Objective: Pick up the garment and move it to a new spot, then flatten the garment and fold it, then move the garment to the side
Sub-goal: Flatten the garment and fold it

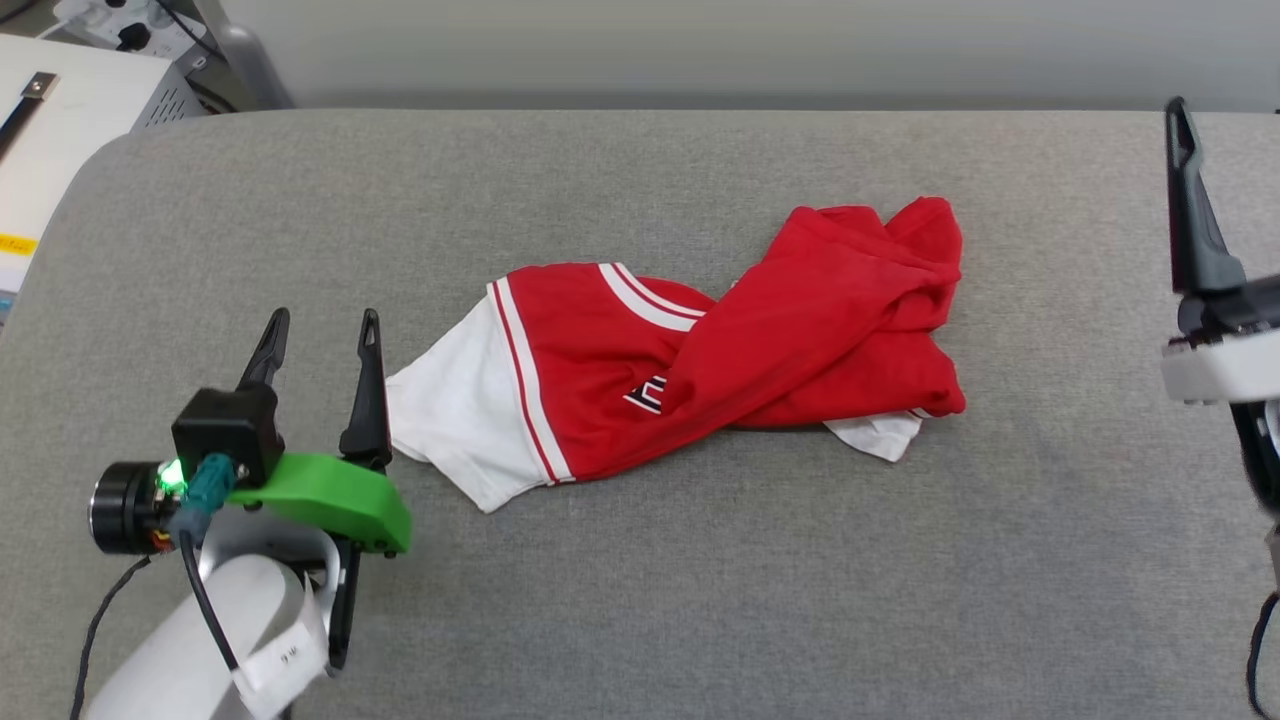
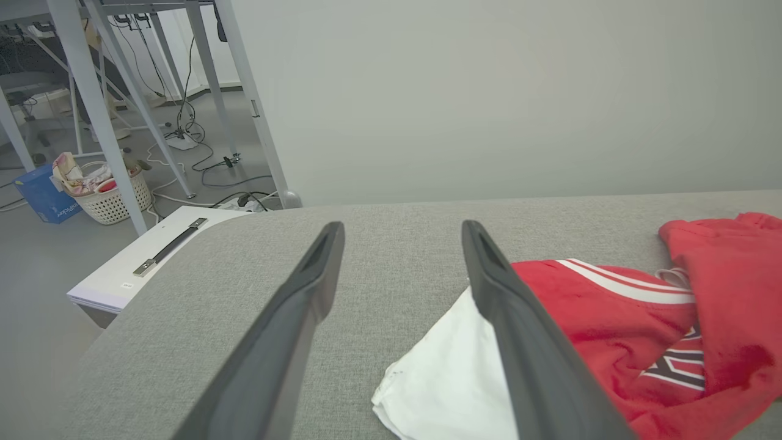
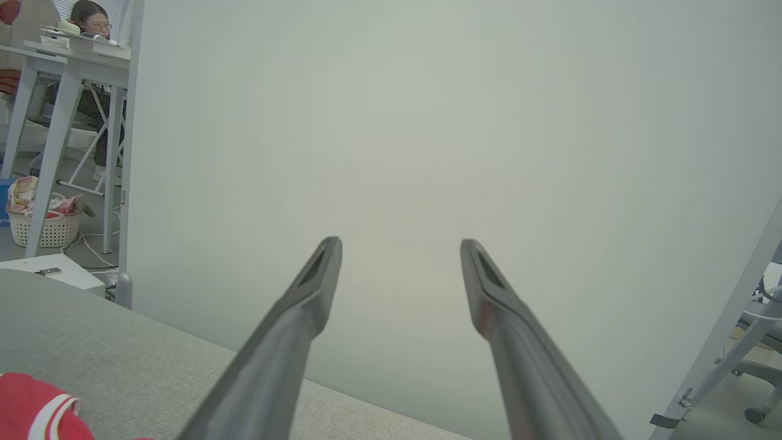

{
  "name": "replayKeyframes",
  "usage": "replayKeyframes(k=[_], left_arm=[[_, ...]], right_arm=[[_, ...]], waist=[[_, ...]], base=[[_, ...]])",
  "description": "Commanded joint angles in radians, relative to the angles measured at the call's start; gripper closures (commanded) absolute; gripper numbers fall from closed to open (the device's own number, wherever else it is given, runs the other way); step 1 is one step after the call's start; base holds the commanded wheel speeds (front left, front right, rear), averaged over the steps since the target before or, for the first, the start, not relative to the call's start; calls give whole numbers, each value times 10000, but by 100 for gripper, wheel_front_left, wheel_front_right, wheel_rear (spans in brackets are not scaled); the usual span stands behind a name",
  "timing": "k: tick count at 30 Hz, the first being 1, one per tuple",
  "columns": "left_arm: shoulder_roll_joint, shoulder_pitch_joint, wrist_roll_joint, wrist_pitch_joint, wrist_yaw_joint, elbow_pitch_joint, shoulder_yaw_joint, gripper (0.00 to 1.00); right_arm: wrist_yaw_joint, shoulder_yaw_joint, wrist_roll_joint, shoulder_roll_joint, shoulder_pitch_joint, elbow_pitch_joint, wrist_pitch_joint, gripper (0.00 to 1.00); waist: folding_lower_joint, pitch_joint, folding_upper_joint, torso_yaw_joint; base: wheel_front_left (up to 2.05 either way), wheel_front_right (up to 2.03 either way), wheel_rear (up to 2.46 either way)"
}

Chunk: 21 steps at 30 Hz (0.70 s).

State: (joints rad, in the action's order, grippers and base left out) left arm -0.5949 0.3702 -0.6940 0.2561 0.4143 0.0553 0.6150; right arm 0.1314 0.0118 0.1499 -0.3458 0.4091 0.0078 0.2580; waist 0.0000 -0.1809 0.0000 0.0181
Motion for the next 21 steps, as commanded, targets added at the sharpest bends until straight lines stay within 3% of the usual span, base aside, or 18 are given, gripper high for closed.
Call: replayKeyframes(k=[1,4,8,9,14,21], left_arm=[[273,-409,452,55,76,-159,-387,0],[762,-965,1217,55,42,-445,-1114,0],[1425,-1500,2052,56,-260,-685,-1841,0],[1872,-1719,2551,56,-576,-750,-2226,0],[2638,-1739,3305,56,-1200,-714,-2820,0],[3403,-1445,3997,56,-1863,-692,-3503,0]], right_arm=[[-7,385,277,-327,505,342,-260,0],[-7,1346,1059,-1006,1416,930,-1481,0],[-7,2995,2264,-2067,2659,1420,-3972,0],[-7,4242,3438,-2707,3539,1613,-6162,0],[-7,5685,5396,-3199,5053,2021,-9374,0],[-7,6938,5729,-3105,6235,3170,-10830,0]], waist=[[0,-132,0,131],[0,-309,0,248],[0,-644,0,470],[0,-937,0,624],[0,-1600,0,909],[0,-2384,0,1312]], base=[[0,0,0],[0,0,0],[0,0,0],[0,0,0],[0,0,0],[0,0,0]])
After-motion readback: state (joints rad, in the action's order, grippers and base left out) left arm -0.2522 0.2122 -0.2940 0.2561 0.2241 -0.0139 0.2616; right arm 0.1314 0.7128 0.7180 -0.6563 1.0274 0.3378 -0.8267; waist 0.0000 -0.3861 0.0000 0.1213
